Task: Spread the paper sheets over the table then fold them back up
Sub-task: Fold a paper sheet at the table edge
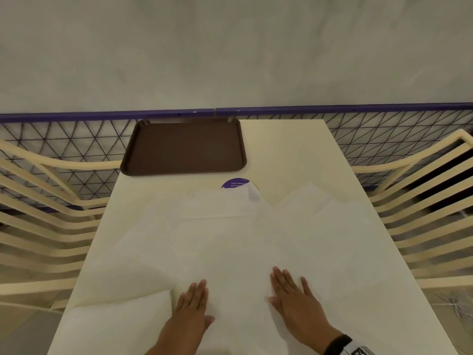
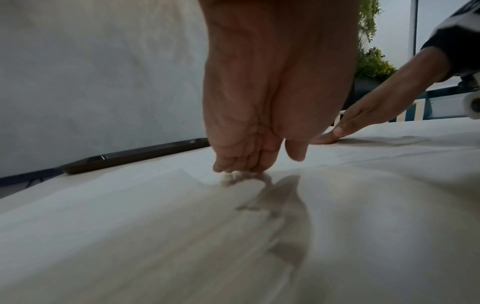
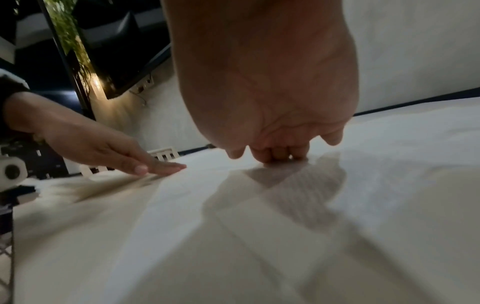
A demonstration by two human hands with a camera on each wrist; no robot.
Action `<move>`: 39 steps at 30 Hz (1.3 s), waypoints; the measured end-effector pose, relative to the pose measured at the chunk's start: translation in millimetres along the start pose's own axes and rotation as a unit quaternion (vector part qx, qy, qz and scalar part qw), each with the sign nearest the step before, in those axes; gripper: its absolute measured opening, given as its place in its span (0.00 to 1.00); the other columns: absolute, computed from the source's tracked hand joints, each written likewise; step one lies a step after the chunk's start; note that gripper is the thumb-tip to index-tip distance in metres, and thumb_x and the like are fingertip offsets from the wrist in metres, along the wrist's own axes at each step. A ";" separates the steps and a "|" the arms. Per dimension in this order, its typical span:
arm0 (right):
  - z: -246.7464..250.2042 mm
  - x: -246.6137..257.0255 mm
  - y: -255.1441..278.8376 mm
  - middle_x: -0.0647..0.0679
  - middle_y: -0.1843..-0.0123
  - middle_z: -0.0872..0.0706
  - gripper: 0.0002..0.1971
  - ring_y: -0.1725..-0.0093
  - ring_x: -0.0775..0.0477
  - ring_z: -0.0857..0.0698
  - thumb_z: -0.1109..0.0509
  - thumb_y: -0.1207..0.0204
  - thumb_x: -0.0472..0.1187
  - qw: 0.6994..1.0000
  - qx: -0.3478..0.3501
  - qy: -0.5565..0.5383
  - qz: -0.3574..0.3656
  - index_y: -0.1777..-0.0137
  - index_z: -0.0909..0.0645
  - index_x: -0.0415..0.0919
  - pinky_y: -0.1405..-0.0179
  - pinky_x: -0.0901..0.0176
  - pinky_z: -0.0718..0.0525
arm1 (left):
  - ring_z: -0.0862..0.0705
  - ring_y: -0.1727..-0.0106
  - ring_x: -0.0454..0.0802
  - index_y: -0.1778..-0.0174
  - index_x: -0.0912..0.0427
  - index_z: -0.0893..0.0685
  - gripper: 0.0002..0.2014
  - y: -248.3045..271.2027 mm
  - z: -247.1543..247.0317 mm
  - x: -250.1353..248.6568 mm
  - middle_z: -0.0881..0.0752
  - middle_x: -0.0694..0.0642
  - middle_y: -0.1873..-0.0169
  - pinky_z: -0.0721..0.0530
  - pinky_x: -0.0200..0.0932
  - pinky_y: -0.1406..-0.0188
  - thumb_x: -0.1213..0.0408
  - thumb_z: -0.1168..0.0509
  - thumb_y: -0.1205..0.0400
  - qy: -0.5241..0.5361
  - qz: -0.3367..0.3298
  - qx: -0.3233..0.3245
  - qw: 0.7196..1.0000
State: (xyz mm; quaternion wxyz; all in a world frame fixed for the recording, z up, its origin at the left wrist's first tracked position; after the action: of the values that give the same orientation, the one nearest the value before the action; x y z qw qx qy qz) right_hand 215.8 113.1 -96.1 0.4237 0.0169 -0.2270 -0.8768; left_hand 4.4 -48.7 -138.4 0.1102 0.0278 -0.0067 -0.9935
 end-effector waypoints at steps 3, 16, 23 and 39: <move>16.6 9.8 -10.5 0.57 0.49 0.10 0.36 0.53 0.58 0.10 0.64 0.15 0.48 0.996 -0.083 0.024 -0.015 0.54 0.09 0.50 0.52 0.56 0.13 | 0.10 0.50 0.52 0.71 0.63 0.12 0.32 -19.0 31.0 -0.5 0.14 0.61 0.42 0.28 0.44 0.41 0.49 0.55 0.16 0.018 0.025 -0.041 0.999; 74.6 13.4 -26.9 0.49 0.28 0.25 0.25 0.25 0.49 0.31 0.42 0.18 0.41 0.994 -0.068 -0.084 -0.028 0.22 0.39 0.49 0.19 0.51 0.55 | 0.30 0.32 0.54 0.28 0.55 0.31 0.36 -112.3 94.2 11.0 0.27 0.54 0.33 0.32 0.46 0.33 0.48 0.26 0.30 0.075 0.105 0.218 0.967; 109.7 58.8 -53.5 0.51 0.20 0.35 0.30 0.18 0.49 0.45 0.35 0.21 0.39 0.986 -0.099 -0.086 0.103 0.21 0.41 0.47 0.19 0.47 0.55 | 0.19 0.65 0.45 0.69 0.45 0.25 0.13 -71.2 139.5 7.6 0.17 0.47 0.70 0.27 0.35 0.69 0.64 0.28 0.26 0.323 0.126 0.003 0.938; 80.6 209.3 -86.1 0.48 0.69 0.20 0.12 0.70 0.52 0.19 0.26 0.28 0.36 0.901 0.137 -0.408 0.063 0.71 0.22 0.42 0.76 0.66 0.20 | 0.13 0.62 0.60 0.63 0.69 0.10 0.10 115.7 141.4 163.1 0.09 0.62 0.65 0.18 0.48 0.59 0.63 0.26 0.26 0.522 0.481 -0.122 0.694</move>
State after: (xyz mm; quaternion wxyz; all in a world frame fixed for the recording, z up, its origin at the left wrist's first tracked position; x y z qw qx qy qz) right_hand 0.7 33.2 -25.3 0.3423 -0.2990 -0.4980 -0.7385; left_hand -137.3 -196.3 -3.8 0.5612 0.5212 0.1606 -0.6225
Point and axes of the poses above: each hand's wrist, its own y-axis away from the middle knuckle, its own z-axis out of the back of the hand, x = y × z, the point moved 2 cm from there along -y, towards the middle knuckle
